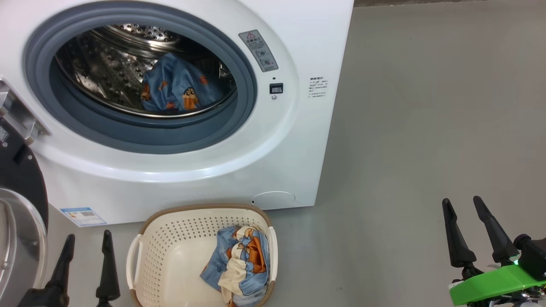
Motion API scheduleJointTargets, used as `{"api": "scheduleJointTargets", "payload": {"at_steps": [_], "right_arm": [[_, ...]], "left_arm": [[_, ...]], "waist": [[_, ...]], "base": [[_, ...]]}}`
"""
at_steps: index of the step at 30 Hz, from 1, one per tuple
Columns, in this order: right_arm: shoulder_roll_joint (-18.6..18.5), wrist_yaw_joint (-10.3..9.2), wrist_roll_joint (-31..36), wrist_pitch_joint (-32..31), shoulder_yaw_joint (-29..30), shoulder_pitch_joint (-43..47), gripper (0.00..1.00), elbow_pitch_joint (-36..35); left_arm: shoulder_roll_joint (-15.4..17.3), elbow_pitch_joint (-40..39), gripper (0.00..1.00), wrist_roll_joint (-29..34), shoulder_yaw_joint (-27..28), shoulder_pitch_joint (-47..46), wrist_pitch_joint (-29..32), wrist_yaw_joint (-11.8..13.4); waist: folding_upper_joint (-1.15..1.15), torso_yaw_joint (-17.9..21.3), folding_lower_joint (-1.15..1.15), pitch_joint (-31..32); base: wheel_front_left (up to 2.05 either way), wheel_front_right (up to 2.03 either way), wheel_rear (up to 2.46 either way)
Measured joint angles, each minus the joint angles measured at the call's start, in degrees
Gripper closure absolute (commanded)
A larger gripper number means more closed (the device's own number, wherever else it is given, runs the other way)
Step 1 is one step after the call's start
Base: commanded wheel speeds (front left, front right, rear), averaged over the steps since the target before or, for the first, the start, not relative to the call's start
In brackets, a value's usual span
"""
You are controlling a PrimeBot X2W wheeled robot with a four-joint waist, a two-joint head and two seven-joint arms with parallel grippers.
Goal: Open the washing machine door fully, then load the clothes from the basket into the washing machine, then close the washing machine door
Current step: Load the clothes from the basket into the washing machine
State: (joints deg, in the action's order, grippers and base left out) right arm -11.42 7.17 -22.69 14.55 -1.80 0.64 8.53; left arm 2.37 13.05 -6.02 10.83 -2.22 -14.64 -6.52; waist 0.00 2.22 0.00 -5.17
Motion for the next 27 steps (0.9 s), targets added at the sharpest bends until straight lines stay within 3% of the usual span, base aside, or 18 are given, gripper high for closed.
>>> {"api": "scheduleJointTargets", "payload": {"at_steps": [18,27], "right_arm": [[0.2,0.0,0.0,0.0,0.0,-0.2,0.0,-0.6],[0.2,0.0,0.0,0.0,-0.1,-2.4,0.0,-1.2]], "left_arm": [[0.0,-0.9,0.0,-1.7,-1.7,0.1,0.0,1.0],[0.0,3.7,0.0,-4.1,-4.0,-1.5,0.0,1.5]], "waist": [[0.0,0.3,0.01,-2.2],[0.0,0.7,0.01,-5.2]], "base": [[0.0,0.0,0.0],[0.0,0.0,0.0]]}}
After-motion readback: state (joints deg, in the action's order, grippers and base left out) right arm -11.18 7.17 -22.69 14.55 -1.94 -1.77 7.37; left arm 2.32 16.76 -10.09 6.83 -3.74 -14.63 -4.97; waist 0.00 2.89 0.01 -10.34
